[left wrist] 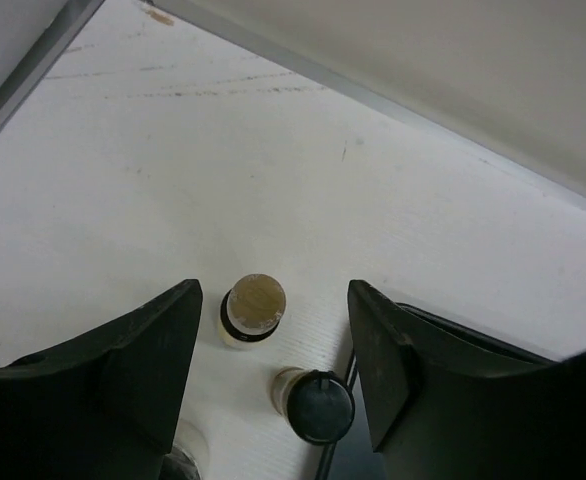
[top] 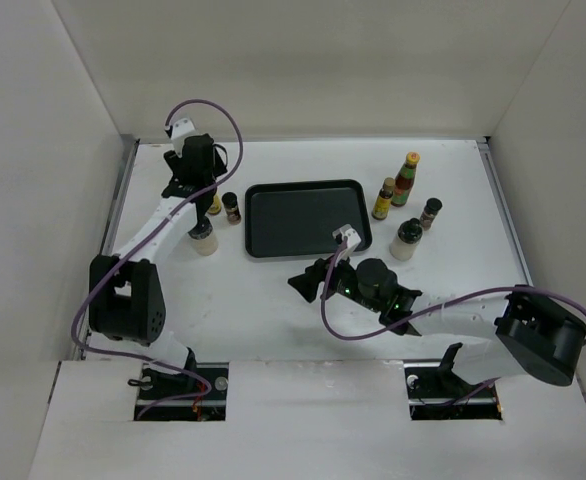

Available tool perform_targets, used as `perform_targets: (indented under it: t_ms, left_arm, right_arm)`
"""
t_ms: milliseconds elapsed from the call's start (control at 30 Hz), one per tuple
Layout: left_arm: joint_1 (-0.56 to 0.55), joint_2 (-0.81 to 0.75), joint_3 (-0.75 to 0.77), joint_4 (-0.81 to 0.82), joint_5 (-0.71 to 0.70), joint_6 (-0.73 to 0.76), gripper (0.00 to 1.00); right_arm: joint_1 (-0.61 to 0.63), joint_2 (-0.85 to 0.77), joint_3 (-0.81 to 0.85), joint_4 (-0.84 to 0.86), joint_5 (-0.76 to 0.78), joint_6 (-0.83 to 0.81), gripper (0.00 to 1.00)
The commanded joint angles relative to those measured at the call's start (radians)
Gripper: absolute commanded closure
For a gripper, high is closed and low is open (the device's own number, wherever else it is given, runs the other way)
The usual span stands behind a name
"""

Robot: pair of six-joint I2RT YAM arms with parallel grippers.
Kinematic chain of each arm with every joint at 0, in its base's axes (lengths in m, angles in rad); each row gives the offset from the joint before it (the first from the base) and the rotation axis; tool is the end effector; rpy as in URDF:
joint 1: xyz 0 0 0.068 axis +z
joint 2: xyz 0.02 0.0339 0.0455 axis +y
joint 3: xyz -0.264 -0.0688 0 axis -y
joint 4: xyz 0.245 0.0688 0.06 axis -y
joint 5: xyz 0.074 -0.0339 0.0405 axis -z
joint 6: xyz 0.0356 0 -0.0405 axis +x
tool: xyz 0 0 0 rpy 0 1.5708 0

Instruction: Organize the condiment bottles

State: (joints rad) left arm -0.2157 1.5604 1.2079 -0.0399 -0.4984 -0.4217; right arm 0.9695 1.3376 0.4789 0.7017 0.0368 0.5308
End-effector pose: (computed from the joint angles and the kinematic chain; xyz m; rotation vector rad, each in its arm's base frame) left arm 0.3604 -0.0615 0.3090 -0.5132 1.8437 0.0608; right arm 0.1554 0.2242 0.2070 -0.3744 1.8130 1.0530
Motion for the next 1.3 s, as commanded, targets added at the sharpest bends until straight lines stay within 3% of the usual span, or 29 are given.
perform_targets:
  t_ms: [0,333,633,933,1267]
  left_arm:
    - [0.02,0.047,0.068,-0.035,0.041,0.017,0.44]
    - [0.028,0.151,0.097,-0.025,0.011,0.04,0.53]
    - [0.025,0.112,0.062,0.026,-0.067,0.084,0.81]
    - [-0.043,-0.085,0.094,0.144,-0.138,0.155,0.82]
    - [-0.247,0.053,0.182,0.143,-0.055,0.156,0.82]
  right_arm:
    - [-0.005,0.003,0.046,0.033,0.015,0.0,0.27]
    - [-0.01,0.017,0.046,0.03,0.008,0.012,0.27]
    - [-0.024,0.003,0.038,0.03,0.015,0.008,0.27]
    - [-0.028,-0.005,0.03,0.042,0.021,0.011,0.28]
    - [-0.056,-0.02,0.01,0.044,0.063,0.017,0.28]
